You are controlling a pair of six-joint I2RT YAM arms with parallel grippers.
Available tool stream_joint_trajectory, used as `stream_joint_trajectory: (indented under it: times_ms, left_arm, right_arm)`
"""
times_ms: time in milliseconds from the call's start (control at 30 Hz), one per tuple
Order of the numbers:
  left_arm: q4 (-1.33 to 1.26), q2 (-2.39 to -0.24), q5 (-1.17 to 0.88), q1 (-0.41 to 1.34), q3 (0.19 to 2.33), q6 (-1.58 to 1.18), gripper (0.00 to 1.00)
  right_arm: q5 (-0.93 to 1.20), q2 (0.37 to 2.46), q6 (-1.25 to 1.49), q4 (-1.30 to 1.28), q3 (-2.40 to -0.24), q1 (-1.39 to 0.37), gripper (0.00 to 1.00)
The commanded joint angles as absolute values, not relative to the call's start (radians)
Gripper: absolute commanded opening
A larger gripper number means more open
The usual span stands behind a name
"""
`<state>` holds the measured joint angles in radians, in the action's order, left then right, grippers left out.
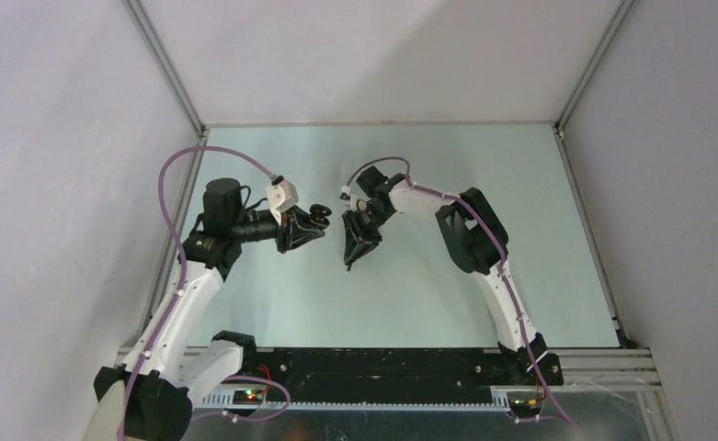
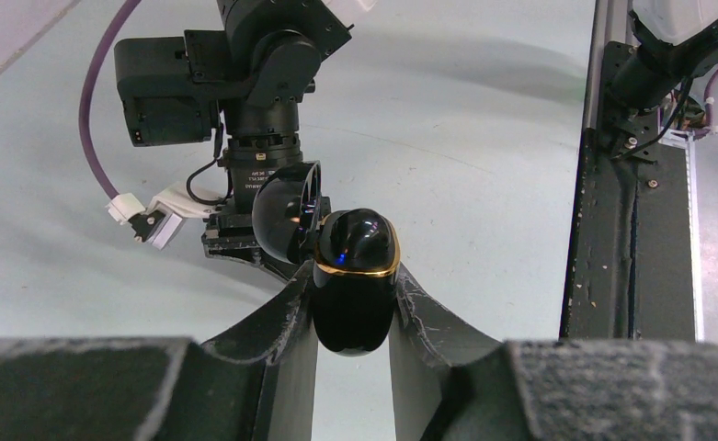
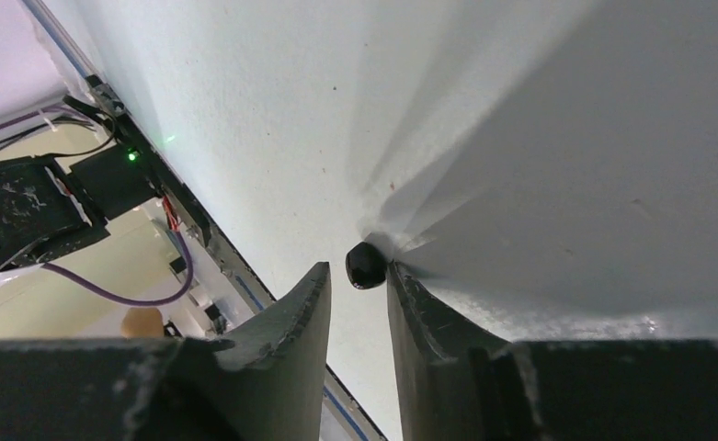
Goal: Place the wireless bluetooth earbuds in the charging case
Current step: Pick up the left earbud from the center of the board.
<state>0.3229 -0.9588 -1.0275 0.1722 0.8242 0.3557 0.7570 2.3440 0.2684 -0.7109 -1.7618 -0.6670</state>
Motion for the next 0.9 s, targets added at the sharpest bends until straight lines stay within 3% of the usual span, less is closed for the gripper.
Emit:
stream_joint_trajectory:
  times_ms: [0, 133, 467, 867]
  left_arm:
    - [0.302, -0.939, -1.054, 0.164, 0.821, 0.346, 0.0]
    - [0.303, -0.937, -1.056, 0.165, 0.821, 0.348, 0.0]
    - [0.304, -0.934, -1.058, 0.164, 0.816, 0.352, 0.0]
    - [0.301, -0.938, -1.06, 0.165, 0.813, 0.354, 0.0]
  right_arm:
    - [0.634, 2.357, 0.203, -0.738, -1.789, -0.683, 0.37]
    - [0.556, 2.325, 0.11, -0.767, -1.817, -0.698, 0.43]
    - [0.388, 2.328, -0.199, -0.841, -1.935, -0.713, 0.41]
    - [0.509, 2.352, -0.298, -0.913, -1.965, -0.751, 0.42]
